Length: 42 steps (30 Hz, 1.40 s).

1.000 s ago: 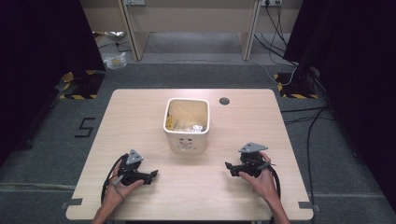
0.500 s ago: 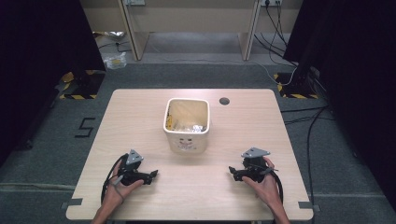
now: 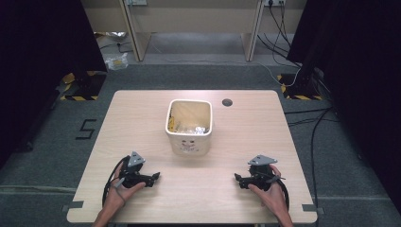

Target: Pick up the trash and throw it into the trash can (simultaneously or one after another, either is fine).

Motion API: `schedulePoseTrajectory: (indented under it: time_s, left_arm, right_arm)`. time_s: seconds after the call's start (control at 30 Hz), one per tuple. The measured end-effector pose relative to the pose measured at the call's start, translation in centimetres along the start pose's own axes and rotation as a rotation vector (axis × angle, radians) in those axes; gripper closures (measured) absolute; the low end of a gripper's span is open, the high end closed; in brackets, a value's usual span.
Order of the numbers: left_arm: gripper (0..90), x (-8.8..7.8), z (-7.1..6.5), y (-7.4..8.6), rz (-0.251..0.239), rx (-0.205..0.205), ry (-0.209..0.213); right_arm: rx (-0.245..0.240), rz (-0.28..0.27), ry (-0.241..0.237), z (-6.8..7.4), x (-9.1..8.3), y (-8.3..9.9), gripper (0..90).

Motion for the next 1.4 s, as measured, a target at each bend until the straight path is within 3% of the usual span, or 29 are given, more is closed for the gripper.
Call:
schedulePoseTrajectory:
  time_s: [0.23,0.83,1.4]
  left_arm:
    - [4.9,0.0,0.0,0.0,0.001,0.000,-0.001]
    - [4.9,0.0,0.0,0.0,0.001,0.000,-0.001]
    - [4.9,0.0,0.0,0.0,-0.002,0.000,-0.002]
  right_arm:
    - [0.010,0.011,0.017,-0.1,-0.1,0.8,15.7]
    - [0.029,-0.033,0.032,0.5,-1.1,2.7,15.0]
    - [0.033,-0.030,0.041,0.7,-1.4,3.0,14.6]
Point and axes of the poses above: each handheld gripper's, and its own axes: x roughly forward along the jaws, y roughly out of its underside, z roughly to its left, the point moved 5 cm from there along x, roughly forward along the jaws, and after that the axes turned 9 degrees about z, right-handed, at the moved point
